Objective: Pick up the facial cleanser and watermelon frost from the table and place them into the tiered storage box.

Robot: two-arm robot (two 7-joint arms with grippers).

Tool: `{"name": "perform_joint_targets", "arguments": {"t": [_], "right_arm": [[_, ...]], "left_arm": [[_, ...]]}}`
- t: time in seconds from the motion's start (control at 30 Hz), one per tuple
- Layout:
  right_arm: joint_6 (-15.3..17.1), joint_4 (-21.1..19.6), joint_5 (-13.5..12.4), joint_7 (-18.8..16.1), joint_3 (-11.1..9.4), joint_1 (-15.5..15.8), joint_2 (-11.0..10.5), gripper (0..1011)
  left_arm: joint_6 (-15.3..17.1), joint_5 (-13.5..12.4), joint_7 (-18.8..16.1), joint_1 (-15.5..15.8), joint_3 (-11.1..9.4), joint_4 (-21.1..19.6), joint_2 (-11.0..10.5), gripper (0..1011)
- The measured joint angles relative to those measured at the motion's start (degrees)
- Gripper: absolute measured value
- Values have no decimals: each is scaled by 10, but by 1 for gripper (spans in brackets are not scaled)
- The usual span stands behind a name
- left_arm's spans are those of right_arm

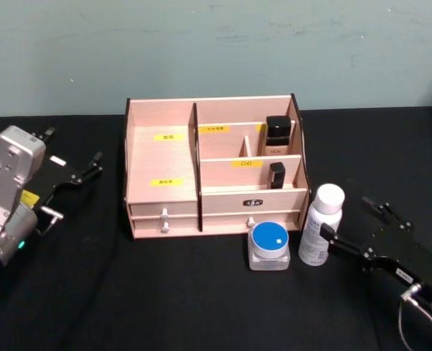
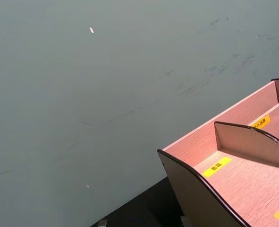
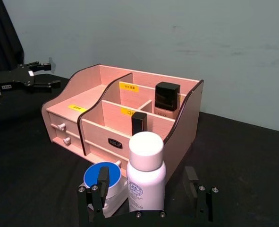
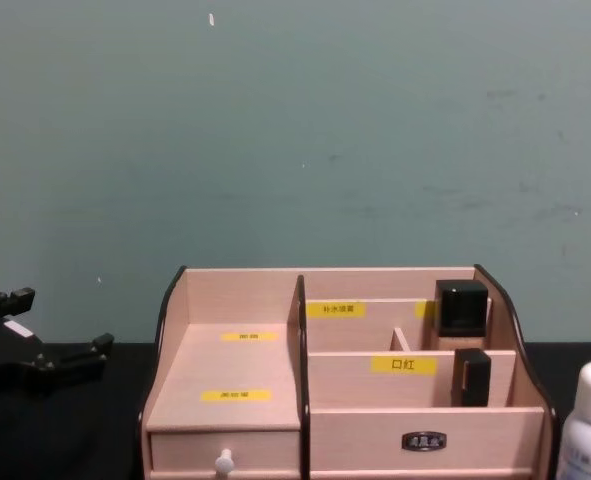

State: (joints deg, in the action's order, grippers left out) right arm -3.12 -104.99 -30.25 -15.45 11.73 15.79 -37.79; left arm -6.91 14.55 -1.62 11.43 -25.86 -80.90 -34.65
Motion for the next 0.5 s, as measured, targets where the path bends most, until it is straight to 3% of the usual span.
{"name": "perform_joint_targets", "arguments": {"t": [0.5], "right_arm": [[20, 39, 21, -17, 11, -33, 35, 1002]], "left_arm": [[0, 0, 0, 0, 0, 0, 0, 1001]]}}
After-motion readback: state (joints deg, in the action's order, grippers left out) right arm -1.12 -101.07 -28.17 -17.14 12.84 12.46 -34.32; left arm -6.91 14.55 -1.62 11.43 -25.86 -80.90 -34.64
